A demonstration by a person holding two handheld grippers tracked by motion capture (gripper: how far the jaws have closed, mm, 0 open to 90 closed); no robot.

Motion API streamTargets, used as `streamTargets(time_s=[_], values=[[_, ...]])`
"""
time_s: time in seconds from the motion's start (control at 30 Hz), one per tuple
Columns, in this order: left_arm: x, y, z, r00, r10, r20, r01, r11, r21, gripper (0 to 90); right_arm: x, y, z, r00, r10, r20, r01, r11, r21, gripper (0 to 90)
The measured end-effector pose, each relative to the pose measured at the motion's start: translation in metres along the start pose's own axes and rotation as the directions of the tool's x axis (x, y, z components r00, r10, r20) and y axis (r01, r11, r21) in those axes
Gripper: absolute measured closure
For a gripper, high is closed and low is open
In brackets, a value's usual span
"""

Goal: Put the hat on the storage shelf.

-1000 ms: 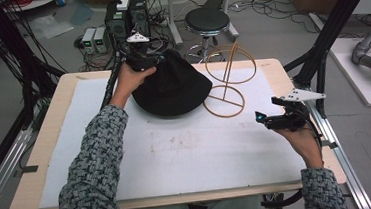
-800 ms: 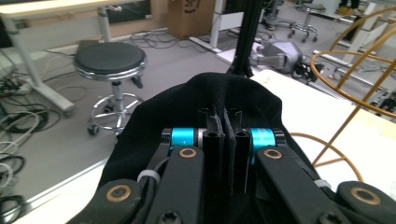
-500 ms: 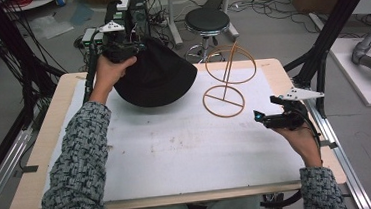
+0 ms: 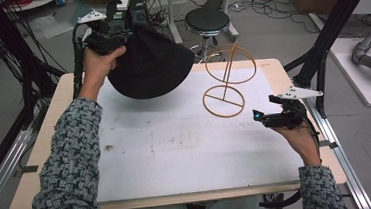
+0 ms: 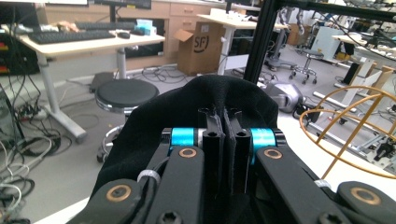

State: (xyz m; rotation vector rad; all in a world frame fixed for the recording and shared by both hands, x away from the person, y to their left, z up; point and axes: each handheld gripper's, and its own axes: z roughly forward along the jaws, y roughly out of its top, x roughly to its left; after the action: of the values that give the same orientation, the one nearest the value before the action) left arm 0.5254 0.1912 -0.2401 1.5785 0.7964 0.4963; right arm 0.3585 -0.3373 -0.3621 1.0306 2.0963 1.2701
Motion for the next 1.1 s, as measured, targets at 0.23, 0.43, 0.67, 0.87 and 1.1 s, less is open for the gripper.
streamTargets(time_s=[0.23,0.43,0.67,0.87,1.1], values=[[-0.007,0.021,-0.01,0.9988,0.008,0.048,-0.005,0.9979,-0.065,87.3,0.0,0.0,0.0,1.0,-0.001,0.001,0.001,1.0,0.002,12.6],[-0.014,0.033,-0.013,0.9961,-0.001,0.089,0.01,0.995,-0.1,87.3,0.001,0.001,0.0,1.0,0.0,-0.001,0.0,1.0,0.001,12.6],[-0.026,0.046,-0.01,0.9885,0.018,0.15,0.002,0.9918,-0.128,87.3,0.0,0.001,0.0,1.0,0.001,-0.002,-0.001,1.0,0.0,12.6],[-0.039,0.057,-0.002,0.9749,0.041,0.219,-0.008,0.9883,-0.153,87.3,0.0,0.001,0.0,1.0,0.003,-0.002,-0.003,1.0,-0.004,12.6],[-0.055,0.065,0.009,0.9615,0.058,0.269,-0.014,0.9866,-0.163,87.3,-0.001,0.001,-0.001,1.0,0.001,-0.004,-0.001,1.0,-0.005,12.6]])
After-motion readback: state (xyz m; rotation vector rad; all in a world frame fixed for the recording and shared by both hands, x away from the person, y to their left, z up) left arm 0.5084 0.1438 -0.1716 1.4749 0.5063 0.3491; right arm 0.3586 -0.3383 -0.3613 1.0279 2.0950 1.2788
